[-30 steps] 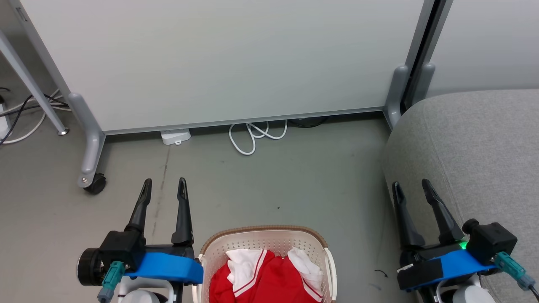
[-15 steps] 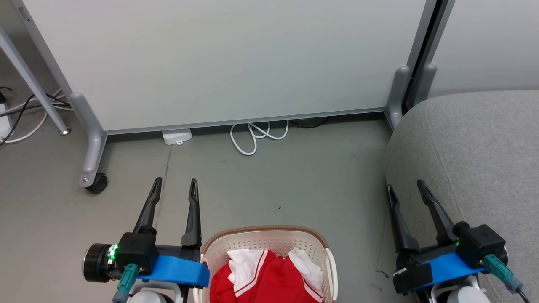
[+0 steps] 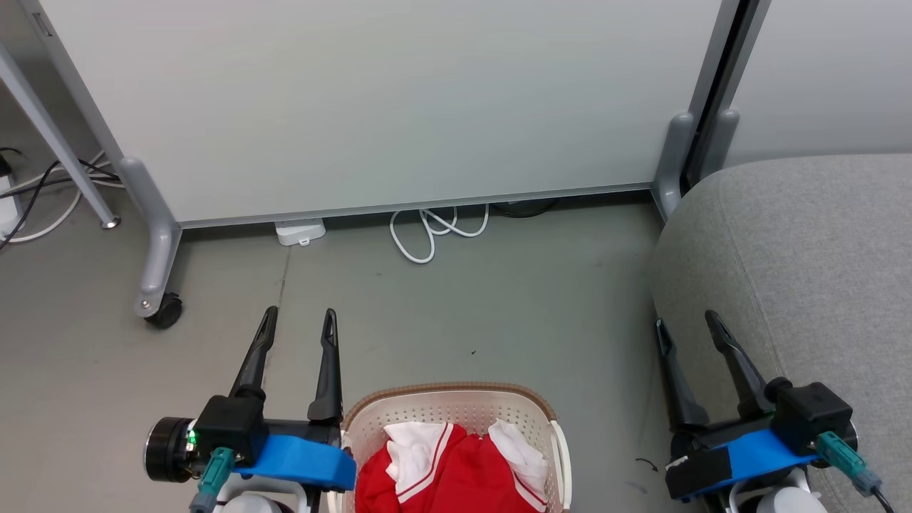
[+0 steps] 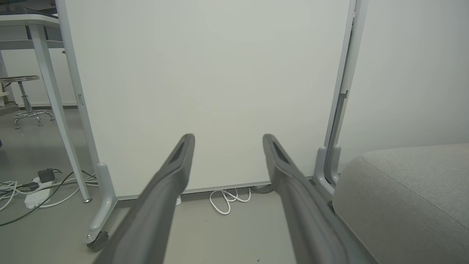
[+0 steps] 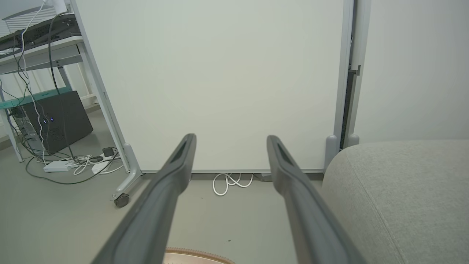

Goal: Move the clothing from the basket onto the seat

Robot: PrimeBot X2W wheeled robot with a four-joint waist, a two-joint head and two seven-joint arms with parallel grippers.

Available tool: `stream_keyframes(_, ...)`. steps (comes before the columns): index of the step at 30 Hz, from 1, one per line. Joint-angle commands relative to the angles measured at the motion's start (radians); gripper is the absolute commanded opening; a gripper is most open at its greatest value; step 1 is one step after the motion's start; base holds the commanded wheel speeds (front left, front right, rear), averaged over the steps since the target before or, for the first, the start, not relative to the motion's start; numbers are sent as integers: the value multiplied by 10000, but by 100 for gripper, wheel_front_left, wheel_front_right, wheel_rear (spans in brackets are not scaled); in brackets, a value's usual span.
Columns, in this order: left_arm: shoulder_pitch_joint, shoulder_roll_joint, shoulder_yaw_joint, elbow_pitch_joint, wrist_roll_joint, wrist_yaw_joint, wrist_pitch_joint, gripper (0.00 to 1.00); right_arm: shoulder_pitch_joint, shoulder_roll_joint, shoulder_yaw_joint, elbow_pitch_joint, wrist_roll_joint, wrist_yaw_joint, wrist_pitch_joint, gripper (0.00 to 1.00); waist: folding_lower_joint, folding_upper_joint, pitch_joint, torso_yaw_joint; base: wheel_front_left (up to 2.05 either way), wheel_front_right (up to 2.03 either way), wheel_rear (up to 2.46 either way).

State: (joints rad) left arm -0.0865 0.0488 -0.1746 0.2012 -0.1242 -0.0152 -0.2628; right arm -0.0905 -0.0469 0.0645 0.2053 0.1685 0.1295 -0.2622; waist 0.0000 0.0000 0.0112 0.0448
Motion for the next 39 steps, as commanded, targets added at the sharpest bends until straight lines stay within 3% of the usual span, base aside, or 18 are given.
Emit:
stream_keyframes(1, -50, 27, 2, 45, -66, -6, -31, 100, -131, -63, -14, 31, 20, 22, -42, 100, 0, 0, 3, 2, 0, 0, 0)
stream_keyframes(21, -419, 26, -113, 239, 28, -253, -31, 100, -269, -61, 20, 37, 94, 22, -42, 100, 0, 0, 299, -26, 0, 0, 0)
stream_keyframes(39, -2997, 287, -1178, 2483, 633, -1091, -28, 100, -1547, -58, 39, -488, -232, 14, -40, 100, 0, 0, 2567, -596, 0, 0, 0)
